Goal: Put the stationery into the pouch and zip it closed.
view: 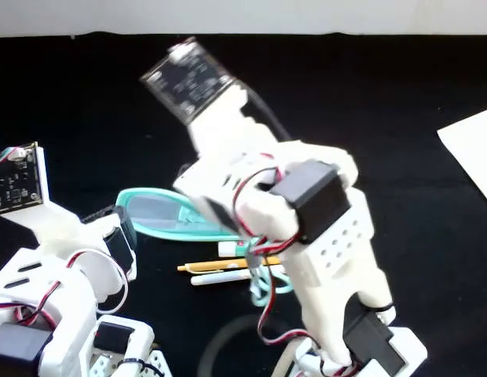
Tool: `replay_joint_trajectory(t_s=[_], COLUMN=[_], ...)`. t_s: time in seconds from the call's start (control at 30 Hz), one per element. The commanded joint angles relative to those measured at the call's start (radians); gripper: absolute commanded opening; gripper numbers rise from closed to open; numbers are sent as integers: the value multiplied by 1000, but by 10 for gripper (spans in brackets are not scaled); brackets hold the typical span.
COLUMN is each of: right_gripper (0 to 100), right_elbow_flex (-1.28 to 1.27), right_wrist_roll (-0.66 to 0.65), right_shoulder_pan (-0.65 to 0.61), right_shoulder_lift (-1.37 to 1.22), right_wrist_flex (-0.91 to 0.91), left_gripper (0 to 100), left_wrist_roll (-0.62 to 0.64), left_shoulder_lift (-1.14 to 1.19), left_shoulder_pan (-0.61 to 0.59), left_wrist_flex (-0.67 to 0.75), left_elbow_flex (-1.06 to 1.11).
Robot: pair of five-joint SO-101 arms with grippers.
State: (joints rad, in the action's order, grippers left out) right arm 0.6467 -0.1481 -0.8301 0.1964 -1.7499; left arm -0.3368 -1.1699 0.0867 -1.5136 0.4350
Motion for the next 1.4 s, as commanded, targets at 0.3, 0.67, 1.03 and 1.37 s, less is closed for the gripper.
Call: replay_joint_trajectory(t_s=[0.3,0.67,1.03,1.37], right_gripper=[245,245,163,163], right_elbow_flex=[-1,-73,-576,-671], right_wrist_roll=[-8,-12,-175,-176], right_shoulder_pan=[61,401,449,450], right_shoulder_lift=[21,21,21,21], right_wrist_flex=[4,-15,-10,41], left_gripper=[7,7,7,7], left_wrist_roll=[-3,138,158,160], left_shoulder_lift=[7,5,16,119], left_shoulder_pan=[27,-160,-180,-268], left_wrist_flex=[34,66,60,64], left_elbow_flex=[76,74,-101,-188])
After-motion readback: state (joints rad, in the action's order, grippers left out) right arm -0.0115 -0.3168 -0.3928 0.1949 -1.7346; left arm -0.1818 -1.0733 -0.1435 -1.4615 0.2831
